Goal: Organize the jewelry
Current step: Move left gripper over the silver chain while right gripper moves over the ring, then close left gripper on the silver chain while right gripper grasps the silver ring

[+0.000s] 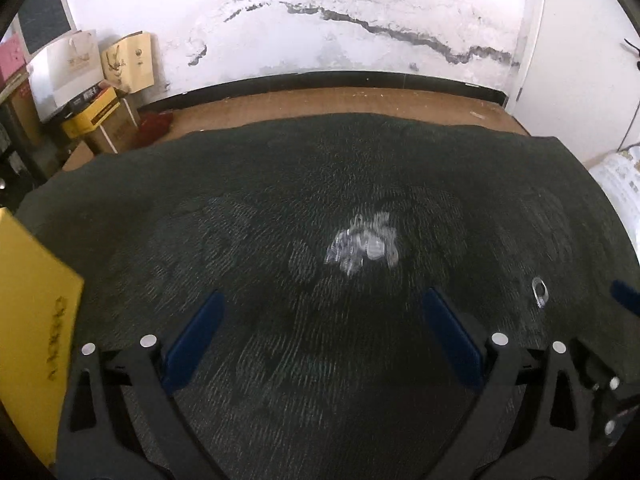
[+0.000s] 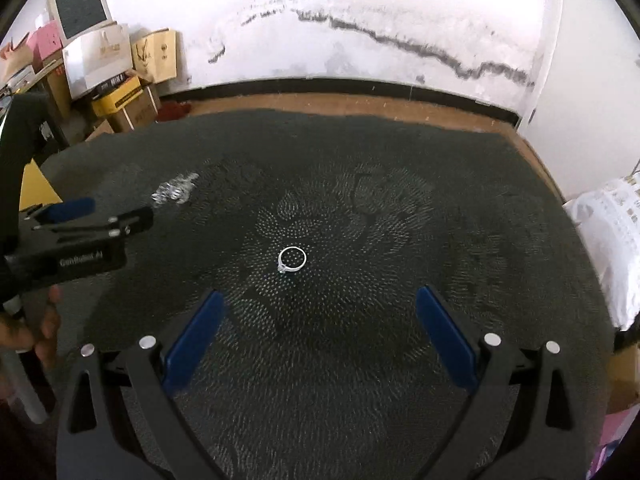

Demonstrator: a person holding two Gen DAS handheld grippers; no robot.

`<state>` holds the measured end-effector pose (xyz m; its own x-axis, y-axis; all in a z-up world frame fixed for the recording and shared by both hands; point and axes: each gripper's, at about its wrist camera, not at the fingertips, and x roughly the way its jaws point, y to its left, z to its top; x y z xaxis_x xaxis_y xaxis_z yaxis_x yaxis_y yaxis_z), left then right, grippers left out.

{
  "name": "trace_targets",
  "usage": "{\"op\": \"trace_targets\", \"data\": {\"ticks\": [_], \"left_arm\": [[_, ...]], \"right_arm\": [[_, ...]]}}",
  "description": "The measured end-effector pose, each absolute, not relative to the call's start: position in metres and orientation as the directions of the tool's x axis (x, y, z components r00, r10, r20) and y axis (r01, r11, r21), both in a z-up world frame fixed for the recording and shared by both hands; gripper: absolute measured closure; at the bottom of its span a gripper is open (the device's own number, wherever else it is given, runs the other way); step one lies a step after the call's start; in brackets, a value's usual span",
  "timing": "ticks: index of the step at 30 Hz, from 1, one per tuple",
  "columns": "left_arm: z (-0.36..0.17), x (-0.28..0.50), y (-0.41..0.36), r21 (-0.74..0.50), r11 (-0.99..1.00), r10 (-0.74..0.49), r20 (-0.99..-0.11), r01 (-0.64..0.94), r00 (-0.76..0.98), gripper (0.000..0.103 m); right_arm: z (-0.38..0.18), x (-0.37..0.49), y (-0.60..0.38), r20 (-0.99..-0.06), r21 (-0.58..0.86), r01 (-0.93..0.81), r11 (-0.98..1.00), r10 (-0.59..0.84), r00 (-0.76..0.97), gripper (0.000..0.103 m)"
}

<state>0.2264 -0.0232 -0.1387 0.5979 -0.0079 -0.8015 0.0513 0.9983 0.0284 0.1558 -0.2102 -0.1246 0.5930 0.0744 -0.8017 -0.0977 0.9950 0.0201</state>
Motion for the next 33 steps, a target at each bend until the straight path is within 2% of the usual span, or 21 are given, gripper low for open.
{"op": "trace_targets", "data": {"ticks": [5, 14, 15, 17, 19, 24, 25, 26, 27, 28, 29, 31, 33], "left_arm": [[-0.160, 0.253, -0.025, 0.026, 0.999, 0.004, -0.817, 0.029, 0.577, 0.006], [-0.162, 0.264, -0.034, 0.041, 0.999, 0.014, -0.806, 0.033, 0.591, 0.007], [-0.162, 0.263, -0.035, 0.039, 0.999, 0.009, -0.804, 0.038, 0.594, 0.009], [-0.159, 0.258, -0.040, 0.044, 0.997, -0.002, -0.796, 0.061, 0.606, 0.023], [-0.157, 0.254, -0.048, 0.051, 0.995, -0.010, -0.788, 0.082, 0.615, 0.036], [-0.156, 0.249, -0.058, 0.061, 0.992, -0.021, -0.782, 0.111, 0.623, 0.054], [-0.155, 0.249, -0.059, 0.060, 0.991, -0.027, -0.782, 0.118, 0.622, 0.059], [-0.155, 0.249, -0.060, 0.058, 0.991, -0.031, -0.783, 0.123, 0.622, 0.062], [-0.154, 0.249, -0.062, 0.065, 0.990, -0.026, -0.782, 0.124, 0.622, 0.073], [-0.154, 0.249, -0.063, 0.070, 0.990, -0.023, -0.783, 0.124, 0.622, 0.078], [-0.154, 0.248, -0.064, 0.072, 0.989, -0.021, -0.783, 0.125, 0.621, 0.078], [-0.153, 0.248, -0.064, 0.080, 0.989, -0.014, -0.784, 0.123, 0.620, 0.086], [-0.153, 0.247, -0.064, 0.081, 0.989, -0.014, -0.784, 0.124, 0.620, 0.086]], "right_arm": [[-0.143, 0.172, -0.206, -0.820, 0.020, -0.087, 0.996, 0.066, 0.569, 0.010], [-0.151, 0.182, -0.200, -0.809, 0.001, -0.078, 0.997, 0.047, 0.585, 0.010], [-0.151, 0.182, -0.199, -0.807, 0.005, -0.080, 0.997, 0.052, 0.588, 0.012], [-0.148, 0.181, -0.196, -0.801, 0.009, -0.097, 0.995, 0.065, 0.596, 0.029], [-0.147, 0.180, -0.192, -0.799, 0.010, -0.110, 0.994, 0.075, 0.597, 0.037], [-0.145, 0.179, -0.190, -0.793, 0.018, -0.125, 0.992, 0.090, 0.603, 0.045], [-0.144, 0.178, -0.189, -0.791, 0.020, -0.131, 0.991, 0.096, 0.604, 0.052], [-0.143, 0.177, -0.189, -0.788, 0.022, -0.133, 0.991, 0.099, 0.607, 0.068], [-0.143, 0.178, -0.189, -0.789, 0.030, -0.131, 0.991, 0.104, 0.606, 0.070], [-0.143, 0.177, -0.190, -0.788, 0.024, -0.126, 0.992, 0.096, 0.608, 0.074], [-0.143, 0.178, -0.191, -0.788, 0.032, -0.132, 0.991, 0.106, 0.607, 0.083], [-0.143, 0.175, -0.188, -0.784, 0.013, -0.137, 0.990, 0.096, 0.613, 0.083], [-0.143, 0.175, -0.187, -0.780, -0.006, -0.142, 0.990, 0.084, 0.620, 0.083]]}}
